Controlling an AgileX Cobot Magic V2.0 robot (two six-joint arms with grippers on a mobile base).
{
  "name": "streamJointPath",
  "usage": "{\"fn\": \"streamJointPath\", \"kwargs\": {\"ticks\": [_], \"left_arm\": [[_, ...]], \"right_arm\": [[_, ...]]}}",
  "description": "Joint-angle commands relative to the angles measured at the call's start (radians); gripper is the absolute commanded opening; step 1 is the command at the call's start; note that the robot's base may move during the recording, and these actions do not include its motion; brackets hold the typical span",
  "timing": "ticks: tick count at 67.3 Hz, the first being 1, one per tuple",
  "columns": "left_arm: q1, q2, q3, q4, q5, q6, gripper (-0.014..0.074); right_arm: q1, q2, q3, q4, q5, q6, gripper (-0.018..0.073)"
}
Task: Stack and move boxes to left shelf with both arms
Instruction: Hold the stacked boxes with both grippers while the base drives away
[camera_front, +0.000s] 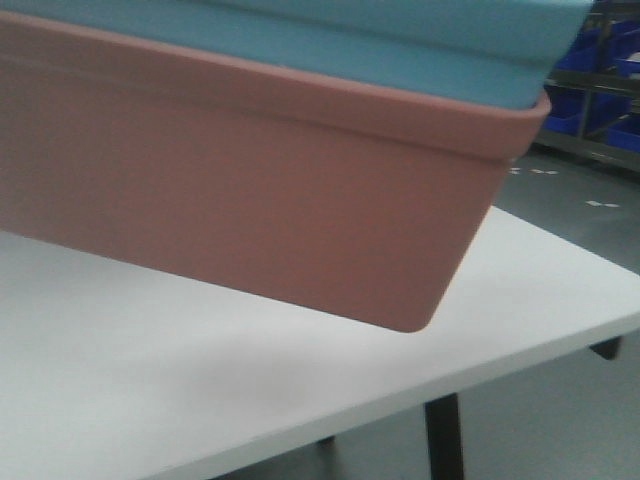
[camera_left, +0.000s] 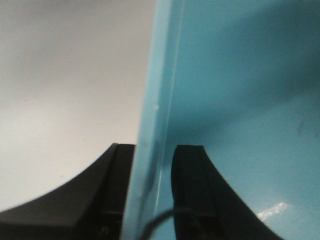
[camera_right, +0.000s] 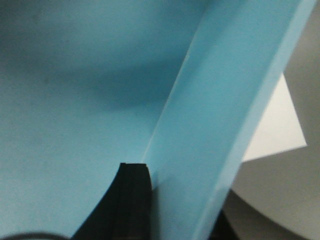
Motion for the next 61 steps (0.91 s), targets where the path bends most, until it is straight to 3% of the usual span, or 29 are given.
{"fn": "streamJointPath", "kwargs": {"ticks": [1, 61], "left_arm": [[-0.057, -0.039, -0.05, -0.145, -0.26, 0.047, -0.0012], [-0.057, -0.039, -0.05, -0.145, -0.26, 0.047, -0.0012]], "right_arm": [[0.032, -0.029, -0.054, 0.008, -0.3, -0.036, 0.0028], [0.032, -0.029, -0.054, 0.008, -0.3, -0.036, 0.0028]]}}
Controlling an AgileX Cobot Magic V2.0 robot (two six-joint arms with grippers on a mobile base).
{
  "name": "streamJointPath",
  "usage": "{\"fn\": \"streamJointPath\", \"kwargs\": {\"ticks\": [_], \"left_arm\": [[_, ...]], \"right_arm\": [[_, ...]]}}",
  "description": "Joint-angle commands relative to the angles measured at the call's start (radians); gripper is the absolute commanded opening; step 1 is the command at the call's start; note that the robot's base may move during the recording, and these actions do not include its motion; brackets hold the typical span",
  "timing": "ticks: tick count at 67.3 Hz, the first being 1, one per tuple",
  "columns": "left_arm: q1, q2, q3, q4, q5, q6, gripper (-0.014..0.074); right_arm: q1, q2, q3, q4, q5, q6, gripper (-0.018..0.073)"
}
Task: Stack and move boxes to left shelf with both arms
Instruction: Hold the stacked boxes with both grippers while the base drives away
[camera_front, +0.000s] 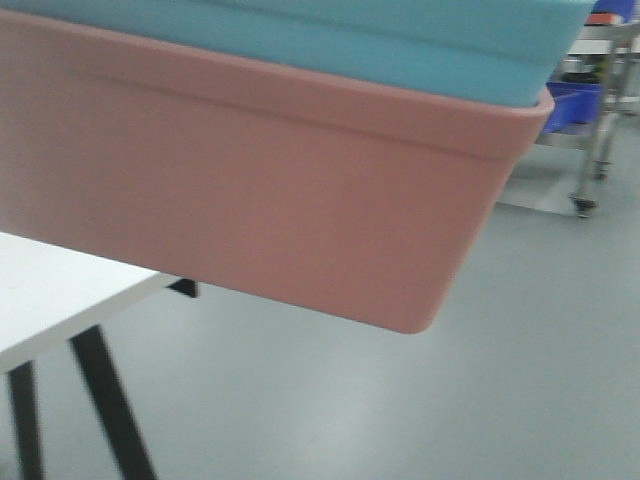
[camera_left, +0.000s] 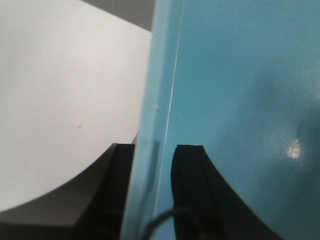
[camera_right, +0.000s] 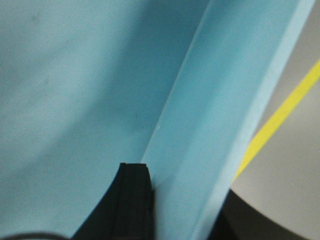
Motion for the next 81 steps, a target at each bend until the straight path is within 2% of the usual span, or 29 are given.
{"fn": "streamJointPath", "kwargs": {"ticks": [1, 81], "left_arm": [[-0.057, -0.039, -0.05, -0.145, -0.259, 0.046, -0.0012], [-0.057, -0.039, -0.05, -0.145, -0.259, 0.046, -0.0012]], "right_arm": [[0.032, -0.029, -0.054, 0.008, -0.302, -0.036, 0.0028], [0.032, -0.029, -0.054, 0.008, -0.302, -0.036, 0.0028]]}}
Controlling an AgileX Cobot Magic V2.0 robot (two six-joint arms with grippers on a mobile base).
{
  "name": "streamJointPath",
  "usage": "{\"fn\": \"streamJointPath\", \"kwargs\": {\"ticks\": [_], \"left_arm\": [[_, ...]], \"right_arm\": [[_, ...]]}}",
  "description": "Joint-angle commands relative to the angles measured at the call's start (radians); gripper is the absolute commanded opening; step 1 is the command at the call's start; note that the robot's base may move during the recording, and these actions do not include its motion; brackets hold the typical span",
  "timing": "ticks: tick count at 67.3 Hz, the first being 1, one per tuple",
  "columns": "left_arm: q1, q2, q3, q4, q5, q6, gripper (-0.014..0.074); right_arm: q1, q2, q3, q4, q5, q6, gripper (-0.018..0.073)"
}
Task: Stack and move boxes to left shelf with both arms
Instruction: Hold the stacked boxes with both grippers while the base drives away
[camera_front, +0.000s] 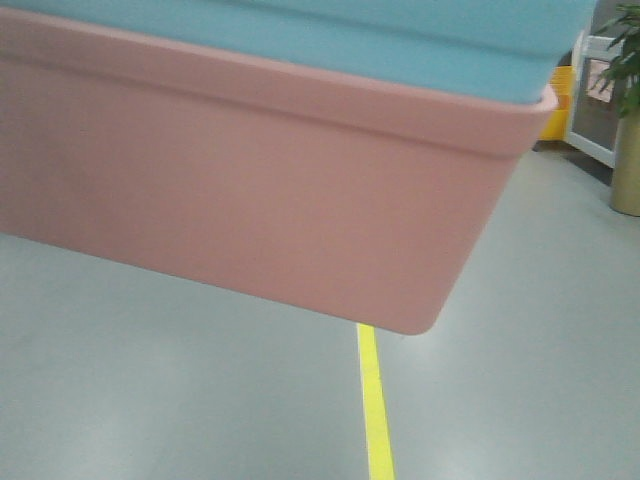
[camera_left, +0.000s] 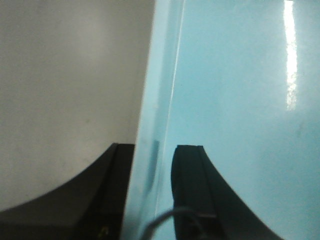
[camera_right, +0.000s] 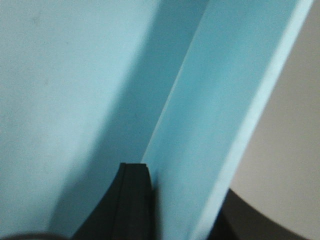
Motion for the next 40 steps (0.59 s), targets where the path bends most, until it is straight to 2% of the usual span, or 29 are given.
{"fn": "streamJointPath", "kwargs": {"ticks": [1, 40], "left_arm": [[-0.056, -0.039, -0.05, -0.145, -0.258, 0.044, -0.0012], [-0.056, -0.039, -0.05, -0.145, -0.258, 0.044, -0.0012]], "right_arm": [[0.032, -0.029, -0.054, 0.008, -0.308, -0.036, 0.0028], [0.032, -0.029, -0.054, 0.008, -0.308, -0.036, 0.0028]]}}
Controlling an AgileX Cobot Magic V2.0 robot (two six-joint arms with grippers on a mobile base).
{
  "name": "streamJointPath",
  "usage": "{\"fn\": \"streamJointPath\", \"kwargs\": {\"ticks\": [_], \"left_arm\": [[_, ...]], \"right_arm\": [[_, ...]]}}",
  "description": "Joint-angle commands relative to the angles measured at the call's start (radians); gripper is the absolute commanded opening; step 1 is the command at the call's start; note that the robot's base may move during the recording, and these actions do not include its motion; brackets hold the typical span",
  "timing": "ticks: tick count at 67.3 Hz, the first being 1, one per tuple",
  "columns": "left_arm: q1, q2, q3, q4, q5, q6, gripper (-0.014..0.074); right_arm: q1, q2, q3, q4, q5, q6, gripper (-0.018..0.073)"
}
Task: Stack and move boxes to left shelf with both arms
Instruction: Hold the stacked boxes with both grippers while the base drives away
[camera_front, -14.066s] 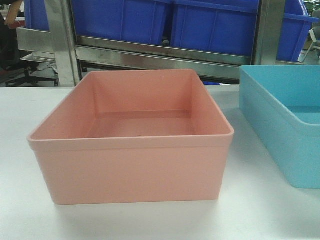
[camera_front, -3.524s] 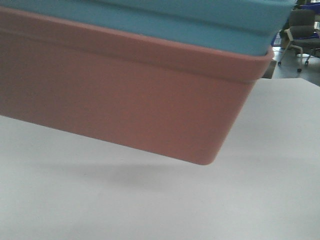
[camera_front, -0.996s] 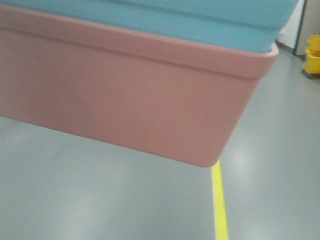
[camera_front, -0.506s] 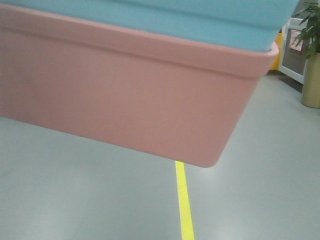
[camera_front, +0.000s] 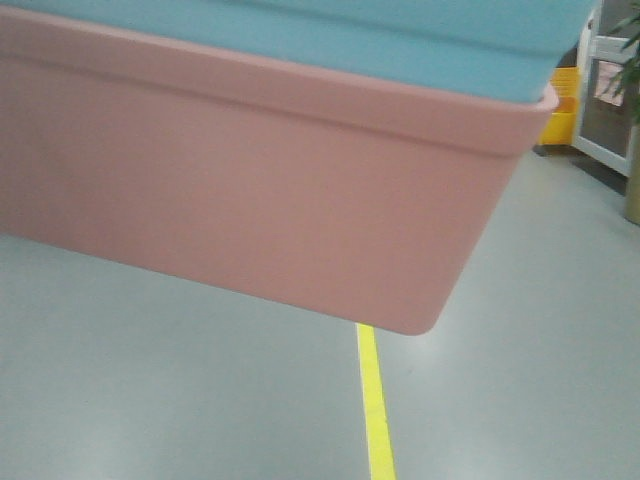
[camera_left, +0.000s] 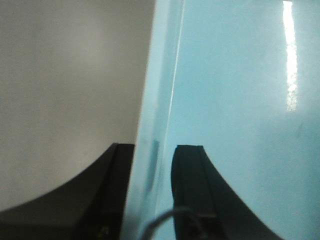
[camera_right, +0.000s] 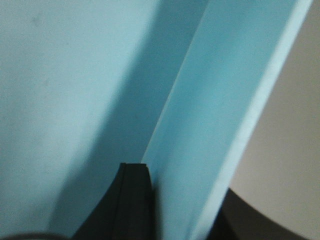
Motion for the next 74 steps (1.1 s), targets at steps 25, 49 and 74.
{"fn": "streamJointPath", "kwargs": {"ticks": [25, 49, 74], "left_arm": [[-0.056, -0.039, -0.05, -0.145, -0.258, 0.044, -0.0012], [-0.056, -0.039, -0.05, -0.145, -0.258, 0.044, -0.0012], [-0.056, -0.036, -0.05, -0.158, -0.258, 0.044, -0.0012]], "right_arm": [[0.032, -0.029, -0.054, 0.008, -0.308, -0.036, 0.0028], [0.032, -0.029, -0.054, 0.008, -0.307, -0.036, 0.0028], [0.032, -0.029, -0.054, 0.008, -0.306, -0.036, 0.0028]]}}
